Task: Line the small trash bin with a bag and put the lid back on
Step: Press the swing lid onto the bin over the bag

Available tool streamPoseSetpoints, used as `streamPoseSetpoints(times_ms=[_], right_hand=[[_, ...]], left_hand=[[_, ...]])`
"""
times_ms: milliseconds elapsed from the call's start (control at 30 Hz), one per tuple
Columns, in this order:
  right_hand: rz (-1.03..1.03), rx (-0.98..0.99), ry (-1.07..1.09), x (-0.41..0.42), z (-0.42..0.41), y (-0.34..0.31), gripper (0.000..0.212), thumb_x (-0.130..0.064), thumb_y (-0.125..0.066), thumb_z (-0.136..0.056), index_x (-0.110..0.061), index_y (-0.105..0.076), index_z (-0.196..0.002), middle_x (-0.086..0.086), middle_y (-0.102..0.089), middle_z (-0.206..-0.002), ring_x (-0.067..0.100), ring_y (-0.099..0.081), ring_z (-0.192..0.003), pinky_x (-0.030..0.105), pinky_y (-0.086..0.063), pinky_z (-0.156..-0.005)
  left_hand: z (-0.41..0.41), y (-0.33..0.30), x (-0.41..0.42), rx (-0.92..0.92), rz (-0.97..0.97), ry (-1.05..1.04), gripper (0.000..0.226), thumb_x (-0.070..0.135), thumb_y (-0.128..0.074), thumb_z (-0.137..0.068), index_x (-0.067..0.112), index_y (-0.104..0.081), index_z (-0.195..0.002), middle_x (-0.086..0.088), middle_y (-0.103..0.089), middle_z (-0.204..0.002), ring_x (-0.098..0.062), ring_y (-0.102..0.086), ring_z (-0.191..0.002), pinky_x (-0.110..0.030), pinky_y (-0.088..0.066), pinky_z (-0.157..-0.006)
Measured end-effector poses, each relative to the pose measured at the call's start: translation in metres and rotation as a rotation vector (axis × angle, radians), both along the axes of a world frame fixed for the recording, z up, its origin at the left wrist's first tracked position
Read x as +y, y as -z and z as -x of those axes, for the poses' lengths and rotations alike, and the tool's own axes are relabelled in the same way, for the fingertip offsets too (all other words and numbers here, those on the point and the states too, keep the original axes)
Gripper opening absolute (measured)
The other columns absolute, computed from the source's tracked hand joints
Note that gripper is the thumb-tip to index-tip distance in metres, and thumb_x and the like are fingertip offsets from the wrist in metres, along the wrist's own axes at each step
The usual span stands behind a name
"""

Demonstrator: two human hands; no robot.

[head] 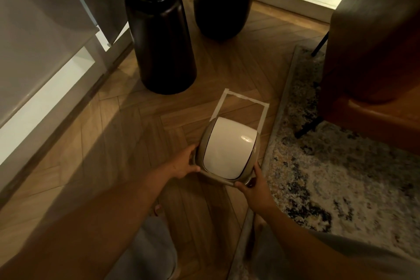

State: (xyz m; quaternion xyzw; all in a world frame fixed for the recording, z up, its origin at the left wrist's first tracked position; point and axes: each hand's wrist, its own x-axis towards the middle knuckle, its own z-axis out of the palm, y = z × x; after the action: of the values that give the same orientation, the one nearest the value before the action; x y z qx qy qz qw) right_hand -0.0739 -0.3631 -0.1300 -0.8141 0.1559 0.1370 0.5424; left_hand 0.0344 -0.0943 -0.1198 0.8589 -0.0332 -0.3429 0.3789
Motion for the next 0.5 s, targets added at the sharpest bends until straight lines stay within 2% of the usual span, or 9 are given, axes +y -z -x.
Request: streamPoseSetpoints(times_ms=[67, 133, 167, 200, 267, 367, 433, 500], right_hand=[[0.006, 0.065, -0.002, -0.004, -0.002, -0.003, 0.097, -0.004, -0.074, -0.094, -0.041, -0.018, -0.163, 0.011, -0.072, -0.125, 0.022, -0.071, -0.109, 0.041, -0.061, -0.095], [0.023, 0.127, -0.011, -0.006, -0.001, -0.006, 0.097, -0.004, -0.069, -0.097, -0.044, -0.011, -0.164, 0.013, -0.074, -0.105, 0.02, -0.074, -0.095, 0.03, -0.06, -0.079], [0.018, 0.151, -0.017, -0.007, 0.0, -0.007, 0.099, -0.004, -0.068, -0.098, -0.043, -0.007, -0.165, 0.012, -0.074, -0.101, 0.019, -0.074, -0.092, 0.024, -0.057, -0.074], [0.016, 0.168, -0.025, -0.007, 0.0, -0.008, 0.1, -0.005, -0.068, -0.098, -0.043, -0.004, -0.165, 0.01, -0.075, -0.099, 0.016, -0.075, -0.089, 0.02, -0.054, -0.072], [0.007, 0.179, -0.048, -0.005, -0.002, -0.011, 0.101, -0.005, -0.066, -0.1, -0.043, 0.001, -0.165, 0.003, -0.074, -0.102, 0.015, -0.076, -0.085, 0.019, -0.055, -0.069], [-0.018, 0.148, -0.094, -0.007, -0.005, -0.016, 0.102, -0.002, -0.064, -0.1, -0.045, 0.004, -0.163, -0.01, -0.064, -0.118, 0.021, -0.076, -0.089, 0.029, -0.063, -0.071], [-0.006, 0.166, -0.155, -0.008, -0.006, -0.018, 0.104, -0.005, -0.065, -0.1, -0.042, 0.009, -0.163, -0.008, -0.063, -0.124, 0.023, -0.075, -0.095, 0.037, -0.064, -0.076], [0.033, 0.224, -0.177, -0.015, -0.011, -0.019, 0.102, -0.012, -0.069, -0.099, -0.038, 0.006, -0.164, -0.001, -0.072, -0.114, 0.021, -0.076, -0.092, 0.037, -0.062, -0.079]], left_hand=[[-0.004, -0.001, 0.004, 0.065, 0.001, -0.046, 0.086, 0.003, -0.065, -0.094, 0.026, -0.017, -0.161, -0.017, -0.049, -0.144, -0.024, -0.063, -0.107, -0.028, -0.056, -0.087], [-0.004, -0.004, 0.006, 0.101, 0.005, -0.086, 0.081, -0.001, -0.058, -0.098, 0.027, -0.015, -0.161, -0.011, -0.057, -0.117, -0.015, -0.06, -0.078, -0.017, -0.054, -0.061], [-0.003, -0.006, 0.006, 0.104, -0.006, -0.091, 0.081, 0.0, -0.057, -0.098, 0.028, -0.013, -0.161, -0.006, -0.057, -0.107, -0.014, -0.059, -0.073, -0.016, -0.051, -0.056], [-0.003, -0.007, 0.006, 0.112, -0.011, -0.088, 0.082, 0.002, -0.057, -0.099, 0.029, -0.012, -0.161, -0.004, -0.056, -0.101, -0.013, -0.059, -0.071, -0.016, -0.05, -0.056], [-0.001, -0.009, 0.006, 0.137, 0.009, -0.09, 0.082, 0.004, -0.057, -0.099, 0.031, -0.01, -0.161, -0.007, -0.056, -0.102, -0.013, -0.058, -0.071, -0.02, -0.051, -0.06], [0.0, -0.011, 0.002, 0.148, 0.003, -0.075, 0.077, 0.004, -0.054, -0.101, 0.026, -0.011, -0.161, -0.008, -0.052, -0.109, -0.011, -0.056, -0.068, -0.017, -0.048, -0.055], [0.001, -0.011, 0.004, 0.175, 0.001, -0.068, 0.075, 0.004, -0.055, -0.101, 0.021, -0.014, -0.161, -0.005, -0.053, -0.1, -0.01, -0.055, -0.066, -0.013, -0.046, -0.047], [-0.003, -0.012, 0.008, 0.195, -0.019, -0.036, 0.073, 0.008, -0.06, -0.099, 0.017, -0.021, -0.16, -0.002, -0.057, -0.092, -0.01, -0.057, -0.069, -0.01, -0.047, -0.049]])
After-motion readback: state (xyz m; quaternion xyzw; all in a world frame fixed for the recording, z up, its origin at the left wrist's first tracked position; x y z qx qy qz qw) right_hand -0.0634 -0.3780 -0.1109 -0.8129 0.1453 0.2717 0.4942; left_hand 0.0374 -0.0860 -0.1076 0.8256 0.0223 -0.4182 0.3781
